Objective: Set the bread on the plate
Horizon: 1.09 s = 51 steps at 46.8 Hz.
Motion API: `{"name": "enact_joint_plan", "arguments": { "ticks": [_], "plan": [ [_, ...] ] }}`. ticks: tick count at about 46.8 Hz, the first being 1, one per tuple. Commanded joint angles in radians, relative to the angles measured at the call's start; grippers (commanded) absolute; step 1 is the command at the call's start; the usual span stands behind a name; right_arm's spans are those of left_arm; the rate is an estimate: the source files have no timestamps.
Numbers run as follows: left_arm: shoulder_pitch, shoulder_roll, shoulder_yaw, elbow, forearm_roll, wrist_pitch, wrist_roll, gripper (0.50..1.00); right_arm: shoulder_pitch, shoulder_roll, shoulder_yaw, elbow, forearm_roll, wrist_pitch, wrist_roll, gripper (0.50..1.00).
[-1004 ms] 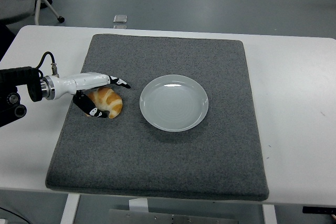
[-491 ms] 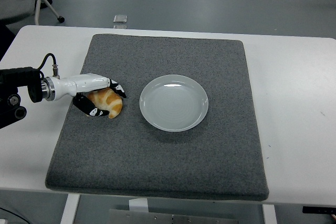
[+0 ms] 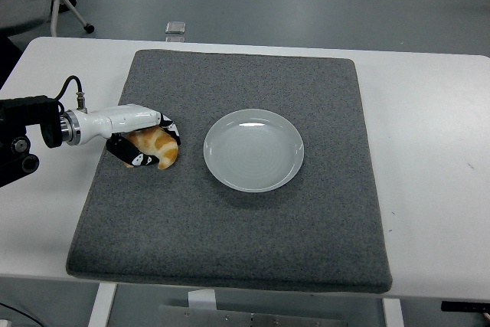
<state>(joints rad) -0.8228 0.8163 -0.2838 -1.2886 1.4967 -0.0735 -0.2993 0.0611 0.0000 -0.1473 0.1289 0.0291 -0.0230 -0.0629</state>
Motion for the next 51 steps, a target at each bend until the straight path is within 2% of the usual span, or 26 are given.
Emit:
{"name": "enact_joint_plan", "arguments": {
  "ticks": [1, 10, 30, 51],
  "plan": [
    [-0.004, 0.0, -0.002, 0.0, 0.019, 0.001, 0.0, 0.5, 0.0, 0.0, 0.0, 0.0, 0.0, 0.0, 0.0, 0.93],
    [-0.019, 0.001, -0.012, -0.008, 0.014, 0.001, 0.0, 0.5, 0.0, 0.0, 0.0, 0.0, 0.0, 0.0, 0.0, 0.93],
    [-0.162, 0.029, -0.046, -0.04, -0.003, -0.011, 0.0, 0.5, 0.0, 0.0, 0.0, 0.0, 0.0, 0.0, 0.0, 0.93],
    [-0.343, 0.073, -0.063, -0.072, -0.101, -0.103, 0.002, 0.5, 0.0, 0.0, 0.0, 0.0, 0.0, 0.0, 0.0, 0.932]
  ]
}}
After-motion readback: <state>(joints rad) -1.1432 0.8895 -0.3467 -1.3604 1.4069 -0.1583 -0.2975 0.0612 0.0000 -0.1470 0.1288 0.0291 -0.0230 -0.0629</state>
